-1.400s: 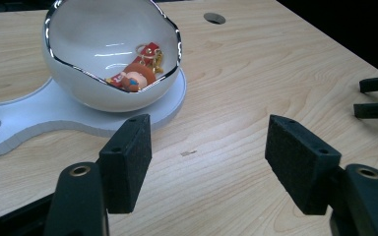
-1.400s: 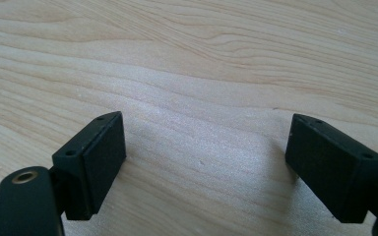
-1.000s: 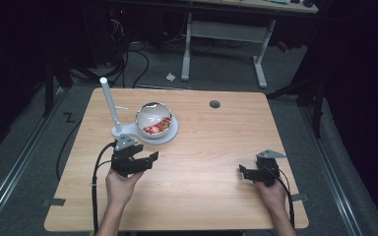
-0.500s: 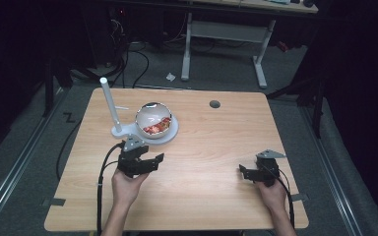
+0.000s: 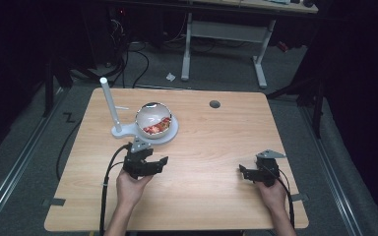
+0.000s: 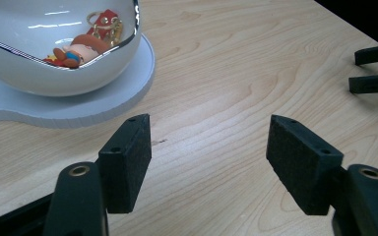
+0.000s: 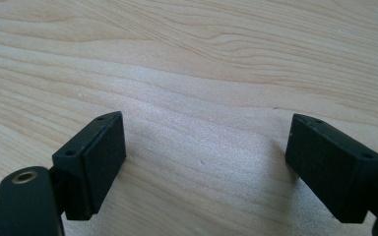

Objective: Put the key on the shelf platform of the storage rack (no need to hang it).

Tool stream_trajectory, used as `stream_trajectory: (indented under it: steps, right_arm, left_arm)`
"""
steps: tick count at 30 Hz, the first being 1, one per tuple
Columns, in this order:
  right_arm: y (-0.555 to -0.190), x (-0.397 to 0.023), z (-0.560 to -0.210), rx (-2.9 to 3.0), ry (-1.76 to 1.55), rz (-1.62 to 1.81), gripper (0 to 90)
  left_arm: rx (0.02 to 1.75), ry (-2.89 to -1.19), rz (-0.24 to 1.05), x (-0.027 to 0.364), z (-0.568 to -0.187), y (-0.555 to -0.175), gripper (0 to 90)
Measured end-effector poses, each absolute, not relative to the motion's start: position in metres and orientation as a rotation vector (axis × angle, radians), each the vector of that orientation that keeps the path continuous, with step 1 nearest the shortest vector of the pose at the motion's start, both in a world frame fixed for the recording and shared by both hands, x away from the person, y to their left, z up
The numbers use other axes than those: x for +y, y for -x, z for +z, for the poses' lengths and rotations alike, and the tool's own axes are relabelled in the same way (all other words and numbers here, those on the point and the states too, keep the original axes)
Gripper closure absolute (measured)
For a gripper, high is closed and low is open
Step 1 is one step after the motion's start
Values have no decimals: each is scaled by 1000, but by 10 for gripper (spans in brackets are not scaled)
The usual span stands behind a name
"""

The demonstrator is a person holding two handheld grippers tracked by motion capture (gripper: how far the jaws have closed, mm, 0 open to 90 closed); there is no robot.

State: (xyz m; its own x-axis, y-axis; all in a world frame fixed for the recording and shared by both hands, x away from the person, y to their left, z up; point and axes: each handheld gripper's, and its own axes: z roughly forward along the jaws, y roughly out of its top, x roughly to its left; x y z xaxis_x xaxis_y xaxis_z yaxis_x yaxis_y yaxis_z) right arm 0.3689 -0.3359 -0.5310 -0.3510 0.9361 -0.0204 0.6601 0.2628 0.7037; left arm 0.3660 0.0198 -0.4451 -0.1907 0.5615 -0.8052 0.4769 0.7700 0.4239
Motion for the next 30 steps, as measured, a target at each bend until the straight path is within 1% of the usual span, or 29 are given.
stream_trajectory:
  steps: [17,19,30]
  right_arm:
    - [-368,-336,-531,2101,-1444,846,152]
    - [-368,-336,-531,2101,-1444,846,152]
    - [-368,-336,-531,2101,-1445,846,152]
  left_arm:
    - [1813,-817,113,7,-460,-367,352]
    - [1832,-799,107,5,-462,-367,352]
    - [1848,-821,110,-3,-472,-370,344]
